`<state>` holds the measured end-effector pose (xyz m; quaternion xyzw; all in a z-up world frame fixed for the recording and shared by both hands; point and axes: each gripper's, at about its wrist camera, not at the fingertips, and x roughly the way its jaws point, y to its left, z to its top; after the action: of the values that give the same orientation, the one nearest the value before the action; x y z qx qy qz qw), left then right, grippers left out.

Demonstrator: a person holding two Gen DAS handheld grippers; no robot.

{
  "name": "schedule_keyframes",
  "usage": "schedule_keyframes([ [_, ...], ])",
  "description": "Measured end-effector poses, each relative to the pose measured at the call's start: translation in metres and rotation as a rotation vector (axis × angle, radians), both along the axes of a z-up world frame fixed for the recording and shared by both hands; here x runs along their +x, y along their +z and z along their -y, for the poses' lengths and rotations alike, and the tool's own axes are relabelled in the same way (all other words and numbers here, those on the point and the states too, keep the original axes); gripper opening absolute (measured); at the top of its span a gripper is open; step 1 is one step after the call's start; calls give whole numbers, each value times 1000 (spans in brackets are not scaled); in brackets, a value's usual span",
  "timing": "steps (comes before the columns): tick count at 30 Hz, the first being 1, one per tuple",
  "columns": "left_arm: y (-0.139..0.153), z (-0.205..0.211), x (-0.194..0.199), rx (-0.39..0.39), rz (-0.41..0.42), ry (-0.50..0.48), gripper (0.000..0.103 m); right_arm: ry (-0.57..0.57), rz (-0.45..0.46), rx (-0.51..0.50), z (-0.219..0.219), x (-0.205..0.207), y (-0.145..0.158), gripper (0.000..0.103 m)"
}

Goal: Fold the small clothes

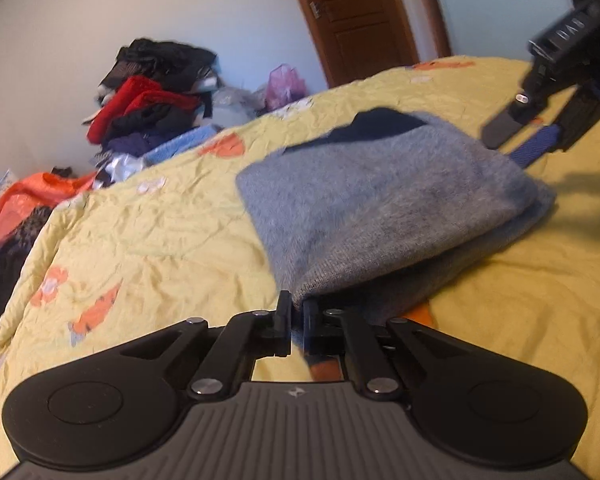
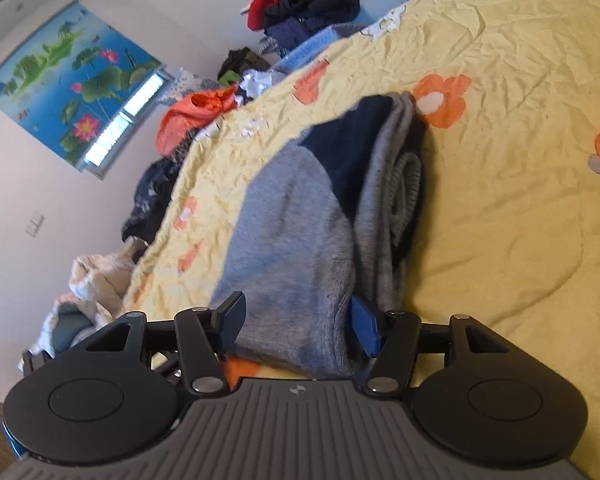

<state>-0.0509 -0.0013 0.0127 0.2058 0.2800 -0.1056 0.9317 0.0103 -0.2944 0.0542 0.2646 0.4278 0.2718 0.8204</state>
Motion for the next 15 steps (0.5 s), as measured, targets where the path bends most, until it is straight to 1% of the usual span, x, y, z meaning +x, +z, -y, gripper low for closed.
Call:
schedule_keyframes([
  [1,-5,-1,2,1,-31,5,5,1,-21,-26,1,1,-6,58],
  [2,-8,0,1,5,-38,8,5,-5,-48,-49,3,4,-13,57],
  [3,-6,1,-2,5,-30,6,6,-20,-61,-50,6,5,-18,56],
  [4,-2,2,-4,-11,-53,-3,9,-30,-62,-26,10,4,-18,56],
  [5,5,2,-5,-48,-88,-25,14,-46,-56,-11,12,3,-14,57],
  [6,14,-1,-8,-112,-119,-72,19,-63,-33,-8,13,2,-8,60],
  [7,23,-4,-10,-180,-124,-122,36,-71,-1,-13,12,1,0,64],
  [8,32,-4,-13,-234,-102,-162,62,-75,30,-17,9,2,7,65],
  [9,40,-3,-14,-269,-58,-186,91,-78,55,-16,6,5,13,70],
  [10,46,2,-14,-284,10,-185,99,-80,73,-6,1,9,18,76],
  [11,48,7,-10,-284,67,-174,101,-80,81,7,-5,18,22,79],
  [12,47,12,-2,-281,83,-157,100,-78,85,25,-12,27,24,84],
  [13,43,18,13,-287,55,-132,100,-70,87,43,-20,37,25,89],
  [15,29,25,39,-320,-31,-84,100,-67,65,57,-37,59,21,89],
])
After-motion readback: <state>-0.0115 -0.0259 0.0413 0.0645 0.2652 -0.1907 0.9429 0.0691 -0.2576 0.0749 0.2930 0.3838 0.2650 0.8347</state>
